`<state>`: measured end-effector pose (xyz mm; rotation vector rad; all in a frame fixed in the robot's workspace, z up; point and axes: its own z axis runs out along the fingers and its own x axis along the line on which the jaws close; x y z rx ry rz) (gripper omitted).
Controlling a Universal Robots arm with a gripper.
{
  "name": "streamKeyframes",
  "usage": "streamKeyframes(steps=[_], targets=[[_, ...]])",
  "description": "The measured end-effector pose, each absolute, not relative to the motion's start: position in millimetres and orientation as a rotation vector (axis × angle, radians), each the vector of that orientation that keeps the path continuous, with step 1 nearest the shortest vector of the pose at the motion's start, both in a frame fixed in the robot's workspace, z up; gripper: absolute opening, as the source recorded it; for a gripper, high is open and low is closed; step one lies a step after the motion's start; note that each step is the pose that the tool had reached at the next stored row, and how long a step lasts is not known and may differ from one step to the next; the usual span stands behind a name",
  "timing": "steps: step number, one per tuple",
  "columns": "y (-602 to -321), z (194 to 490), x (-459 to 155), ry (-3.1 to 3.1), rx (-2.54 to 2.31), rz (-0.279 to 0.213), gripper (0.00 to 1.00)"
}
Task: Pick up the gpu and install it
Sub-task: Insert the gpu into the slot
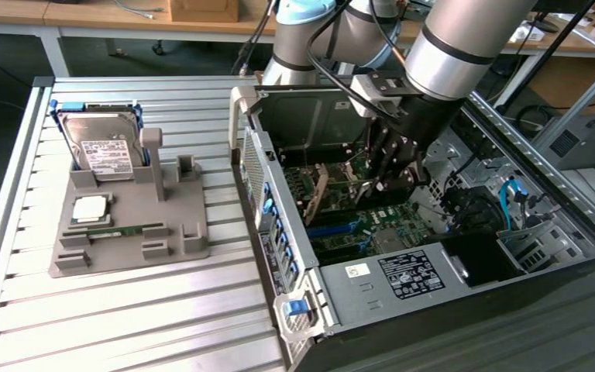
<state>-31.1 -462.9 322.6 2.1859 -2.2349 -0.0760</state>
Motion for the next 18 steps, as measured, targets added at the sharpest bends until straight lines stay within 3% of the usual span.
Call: streamKeyframes(steps=[18], targets=[[-462.9,316.9,-32.9,-2.235,2.186,-0.076,0.27]])
